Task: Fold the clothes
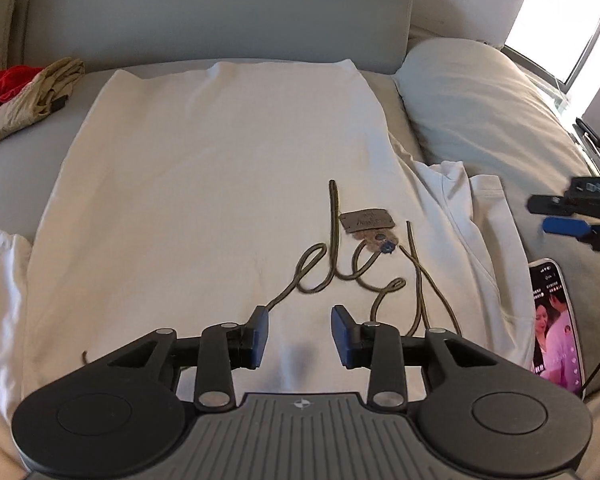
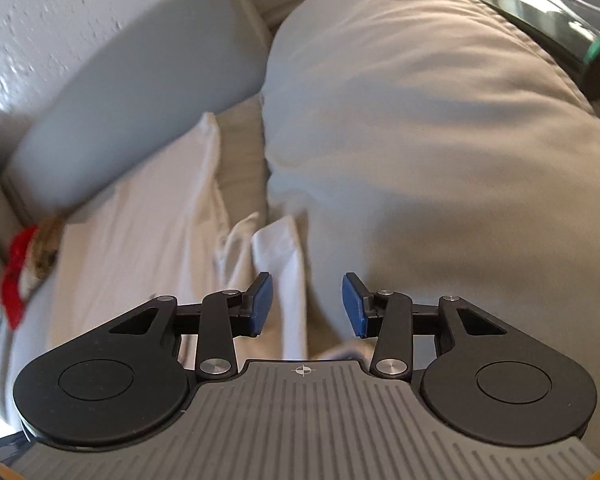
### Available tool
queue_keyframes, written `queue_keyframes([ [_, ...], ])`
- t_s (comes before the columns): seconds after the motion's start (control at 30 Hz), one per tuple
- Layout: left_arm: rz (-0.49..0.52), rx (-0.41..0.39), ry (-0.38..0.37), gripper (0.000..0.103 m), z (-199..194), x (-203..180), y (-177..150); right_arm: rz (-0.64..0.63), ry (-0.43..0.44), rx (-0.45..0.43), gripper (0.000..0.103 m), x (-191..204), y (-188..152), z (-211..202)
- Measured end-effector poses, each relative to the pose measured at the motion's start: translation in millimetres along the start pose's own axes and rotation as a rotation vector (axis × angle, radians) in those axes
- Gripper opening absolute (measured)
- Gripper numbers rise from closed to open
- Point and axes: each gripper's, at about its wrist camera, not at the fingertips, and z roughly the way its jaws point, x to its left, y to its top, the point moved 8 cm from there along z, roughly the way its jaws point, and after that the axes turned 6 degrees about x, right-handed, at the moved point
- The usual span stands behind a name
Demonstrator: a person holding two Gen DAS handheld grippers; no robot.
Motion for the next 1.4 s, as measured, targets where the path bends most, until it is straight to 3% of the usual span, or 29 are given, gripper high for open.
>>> queue_keyframes([
  [0.1, 0.021, 0.003, 0.007, 0.04, 5, -3, 1, -0.032, -0.024, 0.039, 0.044, 2, 14, 25],
  [0.3, 0.033, 0.013, 0.005, 0.041, 11, -2, -2, -0.129, -0.004, 0.036, 0.044, 11, 32, 53],
  [0.4, 0.03, 0.004, 0.0, 0.041, 8, -2, -2, -0.161, 0.01, 0.031, 0.03, 11, 33, 60],
  [0.43, 0.028, 0.0, -0.001, 0.041, 8, -1, -2, -0.157, 0.013, 0.024, 0.011, 12, 34, 59],
  [0.47, 0.023, -0.002, -0.003, 0.041, 7, -1, -2, -0.153, 0.021, 0.025, 0.004, 11, 33, 57],
  [0.73, 0.006, -0.014, -0.014, 0.041, -2, 0, -6, -0.034, 0.04, -0.123, 0.0, 5, 26, 6],
  [0.9, 0.01, -0.004, -0.037, 0.041, -6, -6, -12, 0.061, -0.039, -0.231, 0.0, -16, 24, -27],
  [1.0, 0.025, 0.008, -0.049, 0.041, -5, -14, -16, 0.138, -0.101, -0.25, 0.0, -32, 20, -33],
  [1.2, 0.055, 0.032, -0.046, 0.041, -1, -20, -24, 0.143, -0.201, -0.175, 0.002, -45, 9, -19],
  [1.33, 0.059, 0.014, -0.026, 0.041, -12, -13, -27, 0.118, -0.174, -0.188, 0.04, -31, 7, -35],
  [1.4, 0.066, 0.007, -0.023, 0.041, -20, -10, -30, 0.065, -0.169, -0.185, 0.043, -15, -1, -48],
])
